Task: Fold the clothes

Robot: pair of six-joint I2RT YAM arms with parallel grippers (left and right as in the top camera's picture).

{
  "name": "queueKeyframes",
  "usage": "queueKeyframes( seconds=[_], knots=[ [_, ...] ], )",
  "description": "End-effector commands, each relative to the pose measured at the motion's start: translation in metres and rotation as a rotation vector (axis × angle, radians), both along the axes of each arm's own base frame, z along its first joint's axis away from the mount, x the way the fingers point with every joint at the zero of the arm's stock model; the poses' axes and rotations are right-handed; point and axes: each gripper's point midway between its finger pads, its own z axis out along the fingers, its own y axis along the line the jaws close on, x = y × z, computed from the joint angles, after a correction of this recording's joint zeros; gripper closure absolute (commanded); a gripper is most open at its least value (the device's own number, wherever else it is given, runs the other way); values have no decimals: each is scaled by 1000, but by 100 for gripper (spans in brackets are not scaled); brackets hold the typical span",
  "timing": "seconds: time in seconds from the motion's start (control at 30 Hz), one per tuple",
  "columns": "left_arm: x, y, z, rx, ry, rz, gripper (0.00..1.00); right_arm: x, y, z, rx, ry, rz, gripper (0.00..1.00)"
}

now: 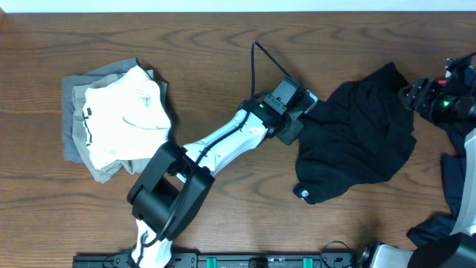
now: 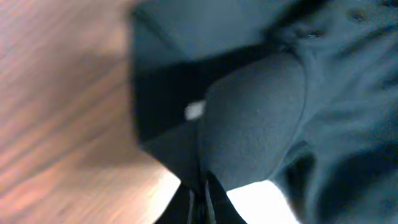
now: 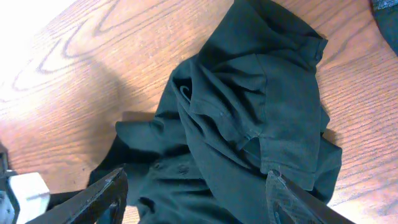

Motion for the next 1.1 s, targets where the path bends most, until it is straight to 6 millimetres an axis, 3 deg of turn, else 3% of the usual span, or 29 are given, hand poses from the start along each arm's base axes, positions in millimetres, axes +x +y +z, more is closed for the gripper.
queueKeyframes(
  seconds=[0.0, 0.1, 0.17, 0.27, 0.4, 0.47, 0.6, 0.73, 0.87, 0.97, 1.07],
  knots=[
    [54, 41, 119, 109, -369, 197, 94, -1, 4, 4, -2, -12, 16, 31],
    [66, 76, 204, 157, -559, 320, 94, -1, 4, 4, -2, -12, 16, 32],
    [66, 96, 241, 144, -621, 384, 94, -1, 4, 4, -1, -11, 17, 32],
    [58, 121, 263, 129, -629, 429, 94, -1, 9, 3, 1, -5, 29, 32],
    [48, 139, 271, 142, -614, 448, 94, 1, 27, -2, -3, 3, 91, 29],
    [47, 135, 278, 123, -633, 441, 94, 4, 41, -5, -18, -6, 146, 27],
    [44, 108, 301, 85, -728, 349, 94, 14, 62, -8, -32, -40, 215, 26],
    [31, 68, 343, 44, -877, 205, 94, 20, 72, -10, -22, -59, 220, 26],
    [19, 49, 416, -55, -1074, 164, 94, 20, 72, -10, -15, -57, 209, 27],
    [11, 61, 491, -212, -1230, 252, 94, 18, 72, -11, -13, -50, 210, 26],
    [3, 71, 530, -309, -1302, 286, 94, 16, 73, -13, -10, -40, 210, 26]
  ],
)
